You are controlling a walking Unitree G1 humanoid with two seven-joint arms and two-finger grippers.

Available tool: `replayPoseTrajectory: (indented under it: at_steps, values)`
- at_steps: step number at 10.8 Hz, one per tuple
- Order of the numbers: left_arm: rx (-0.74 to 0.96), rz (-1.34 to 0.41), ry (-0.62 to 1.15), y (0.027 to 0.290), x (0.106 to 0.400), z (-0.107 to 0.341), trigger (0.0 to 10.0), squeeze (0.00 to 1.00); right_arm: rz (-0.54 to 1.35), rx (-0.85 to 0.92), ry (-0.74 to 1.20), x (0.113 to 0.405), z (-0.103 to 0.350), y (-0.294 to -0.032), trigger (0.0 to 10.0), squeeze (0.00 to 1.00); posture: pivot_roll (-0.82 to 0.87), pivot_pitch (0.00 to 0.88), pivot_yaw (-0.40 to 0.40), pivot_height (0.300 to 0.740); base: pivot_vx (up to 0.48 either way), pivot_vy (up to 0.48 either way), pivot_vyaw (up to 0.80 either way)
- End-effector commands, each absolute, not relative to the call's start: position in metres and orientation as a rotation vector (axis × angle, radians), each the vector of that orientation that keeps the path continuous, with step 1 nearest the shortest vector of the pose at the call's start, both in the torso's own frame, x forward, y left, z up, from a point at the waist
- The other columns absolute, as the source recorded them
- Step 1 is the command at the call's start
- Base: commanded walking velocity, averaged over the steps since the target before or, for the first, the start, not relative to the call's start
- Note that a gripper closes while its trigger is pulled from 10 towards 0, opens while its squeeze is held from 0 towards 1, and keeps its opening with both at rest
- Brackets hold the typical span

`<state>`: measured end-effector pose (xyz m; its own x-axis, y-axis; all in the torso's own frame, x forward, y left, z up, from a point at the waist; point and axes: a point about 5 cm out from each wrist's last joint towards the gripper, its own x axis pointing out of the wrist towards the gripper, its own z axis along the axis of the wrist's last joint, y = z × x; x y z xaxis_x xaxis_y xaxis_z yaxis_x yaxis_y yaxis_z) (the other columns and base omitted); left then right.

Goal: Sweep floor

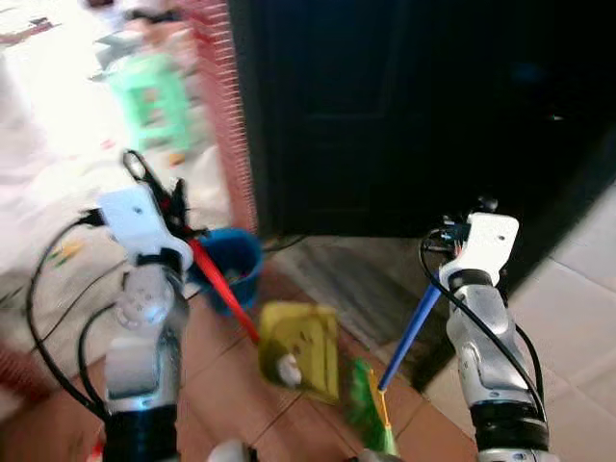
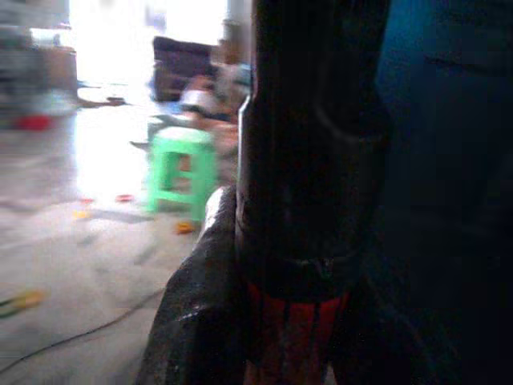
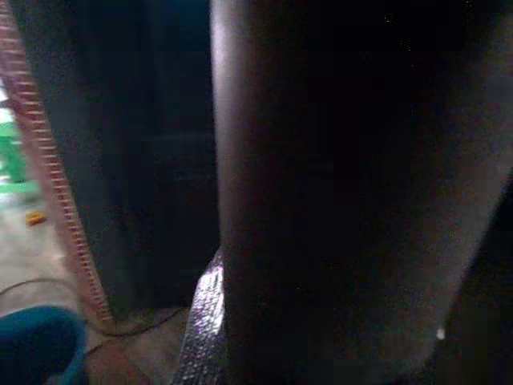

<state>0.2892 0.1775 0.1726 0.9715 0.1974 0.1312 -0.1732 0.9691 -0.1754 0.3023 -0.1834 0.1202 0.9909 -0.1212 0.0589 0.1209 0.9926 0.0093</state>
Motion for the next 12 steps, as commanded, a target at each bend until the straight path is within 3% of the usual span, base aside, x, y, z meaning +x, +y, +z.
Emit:
replayPoseTrajectory:
  at_steps: [1,3,8,12]
  values:
    - [-0.173,0.209,-0.228,0.179,0.291,0.194,10.0,0.0,-0.086,0.008,-0.119,0.308,0.134,-0.178,10.0,0.0,-0.07,0.007,0.027,0.74,0.0,0.0,0.68]
    - [-0.17,0.243,-0.229,0.182,0.287,0.198,10.0,0.0,-0.047,-0.015,-0.144,0.311,0.142,-0.176,10.0,0.0,-0.06,0.038,0.02,0.74,0.0,0.0,0.66]
    - [-0.102,0.325,-0.063,0.202,0.266,0.147,10.0,0.0,0.014,0.005,-0.081,0.3,0.117,-0.165,10.0,0.0,-0.04,0.0,-0.007,0.74,0.0,0.0,0.65]
    - [-0.17,0.295,-0.085,0.193,0.273,0.154,10.0,0.0,0.019,0.006,-0.092,0.304,0.118,-0.163,10.0,0.0,-0.05,0.0,0.004,0.74,0.0,0.0,0.6]
